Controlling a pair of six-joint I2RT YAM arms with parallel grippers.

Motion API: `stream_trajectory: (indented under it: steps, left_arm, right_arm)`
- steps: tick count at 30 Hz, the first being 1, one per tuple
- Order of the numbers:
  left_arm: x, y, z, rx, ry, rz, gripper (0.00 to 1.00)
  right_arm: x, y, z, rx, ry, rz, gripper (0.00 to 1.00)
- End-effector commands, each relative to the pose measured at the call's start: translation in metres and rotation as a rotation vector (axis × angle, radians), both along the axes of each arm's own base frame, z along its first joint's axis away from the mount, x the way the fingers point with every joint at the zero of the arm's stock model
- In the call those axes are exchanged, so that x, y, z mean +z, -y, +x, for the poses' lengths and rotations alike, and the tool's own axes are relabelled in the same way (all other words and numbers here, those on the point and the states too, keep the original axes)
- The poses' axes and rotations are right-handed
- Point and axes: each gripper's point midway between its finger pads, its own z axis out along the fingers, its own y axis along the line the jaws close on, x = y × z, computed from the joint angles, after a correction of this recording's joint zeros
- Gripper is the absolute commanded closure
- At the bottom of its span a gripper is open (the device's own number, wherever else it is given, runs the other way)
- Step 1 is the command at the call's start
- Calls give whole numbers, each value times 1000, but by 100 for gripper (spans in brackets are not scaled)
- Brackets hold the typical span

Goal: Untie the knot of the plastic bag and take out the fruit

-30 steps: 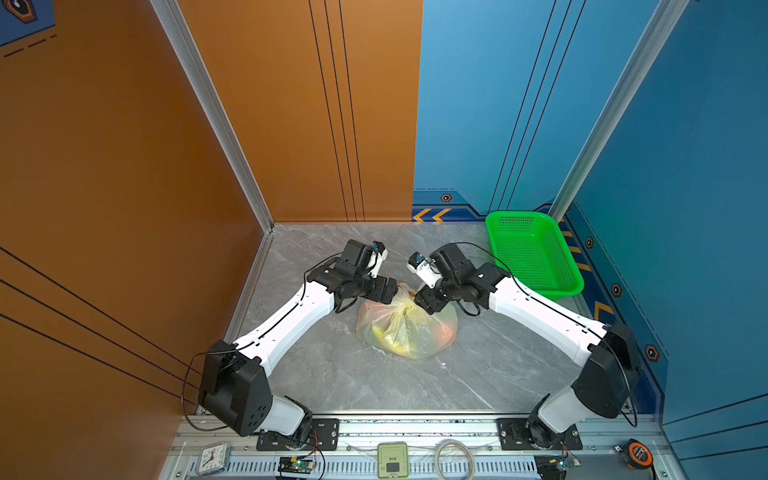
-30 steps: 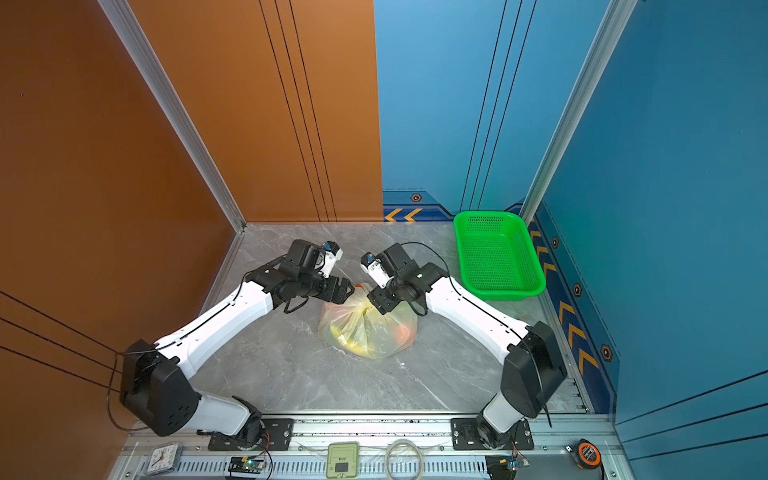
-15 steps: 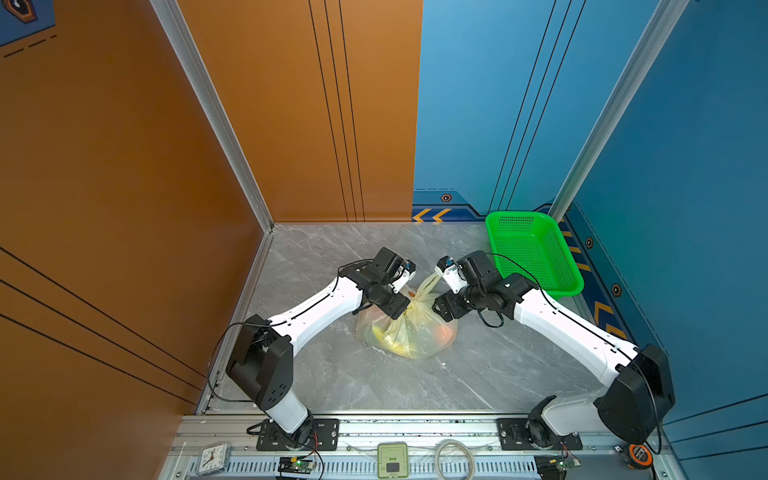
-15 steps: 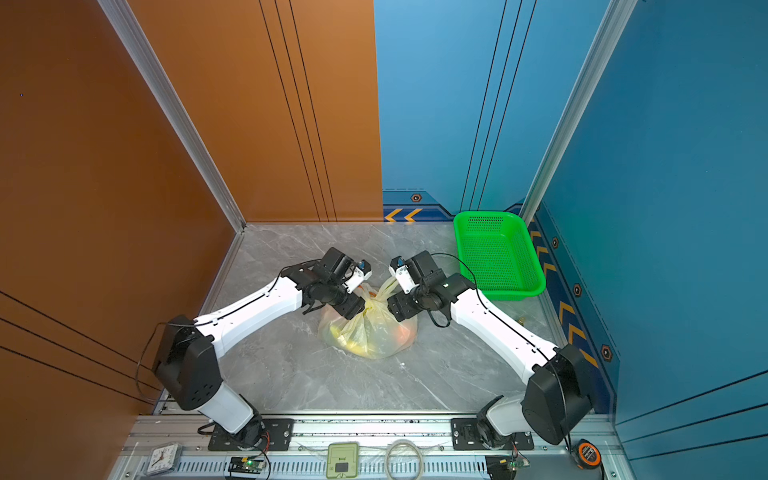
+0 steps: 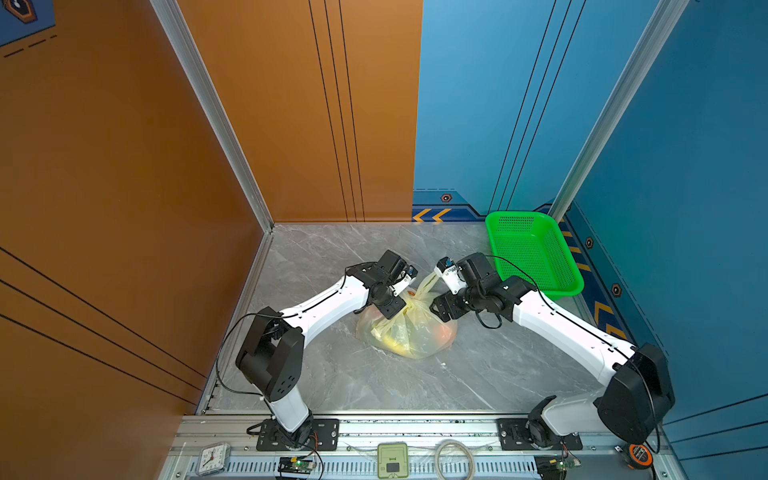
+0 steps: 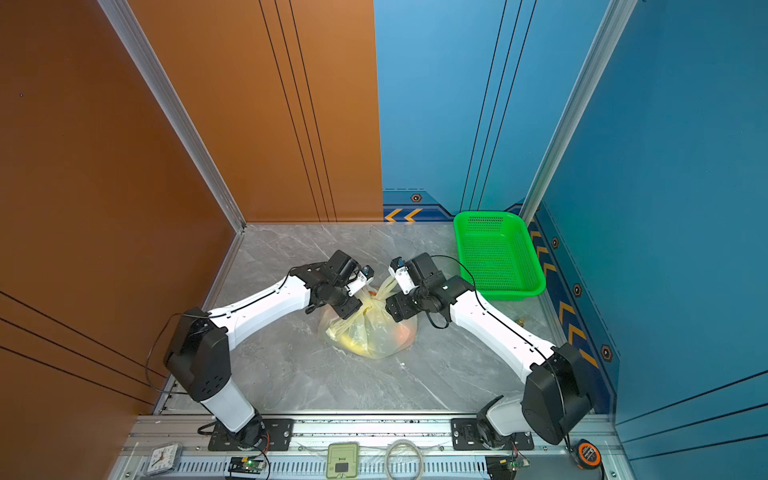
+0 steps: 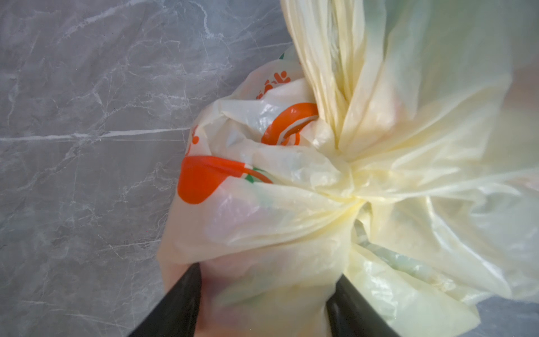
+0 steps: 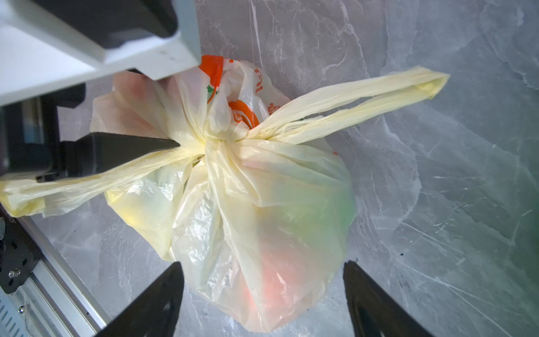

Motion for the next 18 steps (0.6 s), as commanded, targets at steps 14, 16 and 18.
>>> stream_trajectory:
  steps: [14, 16, 18]
  left_arm:
    - [17, 16, 1, -46, 4, -130, 68]
    - [13, 15, 1, -48, -5, -129, 71]
    - [11, 15, 2, -44, -12, -128, 74]
  right_arm:
    - [-21, -36, 19, 16, -16, 32, 14]
    - [-24, -38, 20, 16, -18, 30, 14]
    - [-27, -39, 23, 15, -21, 23, 14]
